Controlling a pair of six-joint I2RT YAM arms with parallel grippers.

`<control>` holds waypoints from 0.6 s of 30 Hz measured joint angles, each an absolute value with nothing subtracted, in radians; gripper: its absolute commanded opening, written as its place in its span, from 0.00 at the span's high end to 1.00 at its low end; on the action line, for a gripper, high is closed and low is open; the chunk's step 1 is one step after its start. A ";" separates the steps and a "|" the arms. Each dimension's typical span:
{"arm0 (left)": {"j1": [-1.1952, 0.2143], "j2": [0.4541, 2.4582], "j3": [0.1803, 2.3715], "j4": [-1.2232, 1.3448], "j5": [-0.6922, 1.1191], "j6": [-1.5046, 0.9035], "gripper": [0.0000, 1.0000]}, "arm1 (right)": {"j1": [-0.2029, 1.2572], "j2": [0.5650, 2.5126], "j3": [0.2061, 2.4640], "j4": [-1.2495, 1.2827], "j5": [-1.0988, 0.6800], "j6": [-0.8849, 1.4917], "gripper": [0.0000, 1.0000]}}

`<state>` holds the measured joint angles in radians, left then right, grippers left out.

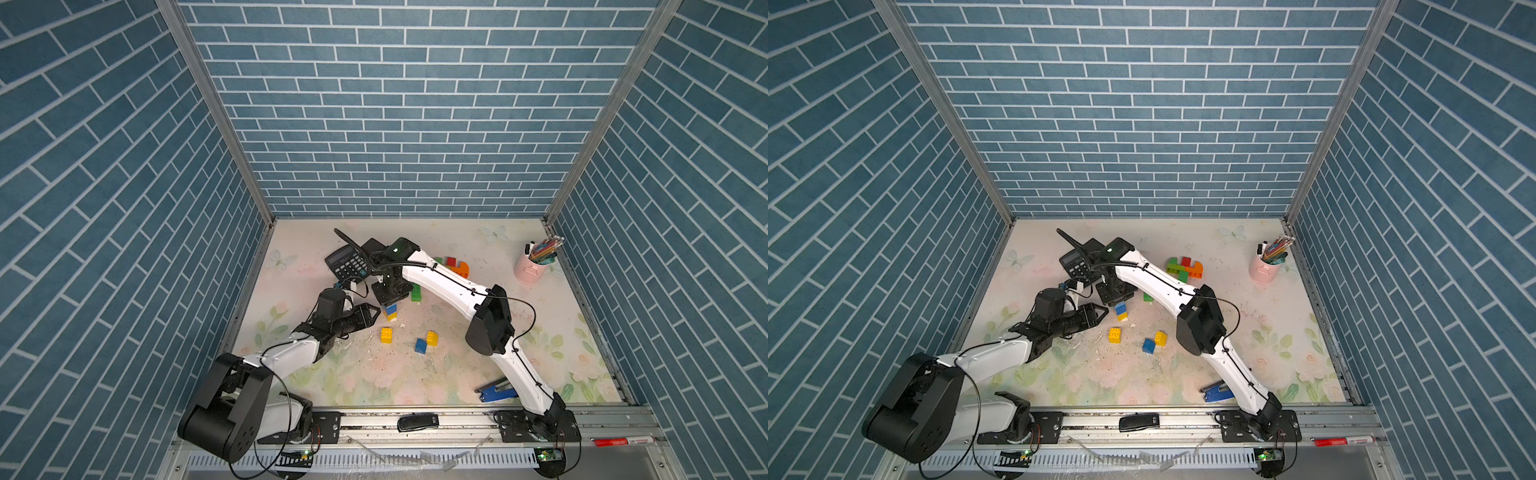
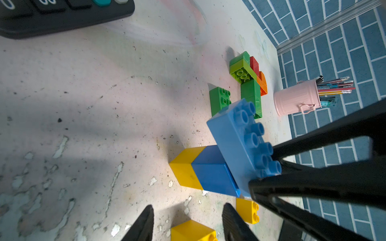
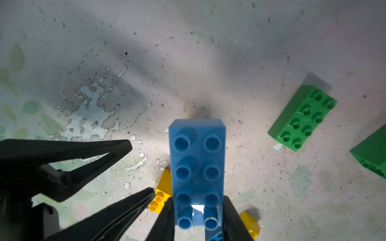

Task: Assemble a fork with lego
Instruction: Assemble the lego brick with the lego brick.

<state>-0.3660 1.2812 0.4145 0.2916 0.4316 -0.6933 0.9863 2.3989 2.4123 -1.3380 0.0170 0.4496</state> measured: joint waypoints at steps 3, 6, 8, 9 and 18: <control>-0.366 1.282 0.414 0.292 0.432 -0.693 0.46 | 0.987 2.400 2.414 -1.346 0.038 0.450 1.00; -0.366 1.288 0.414 0.295 0.432 -0.696 0.46 | 0.989 2.400 2.414 -1.350 0.042 0.450 1.00; -0.366 1.291 0.414 0.295 0.432 -0.697 0.46 | 0.989 2.400 2.414 -1.349 0.038 0.454 1.00; -0.366 1.290 0.414 0.294 0.432 -0.697 0.46 | 0.989 2.400 2.414 -1.349 0.036 0.458 1.00; -0.366 1.290 0.414 0.294 0.432 -0.696 0.46 | 0.987 2.405 2.426 -1.353 0.030 0.467 1.00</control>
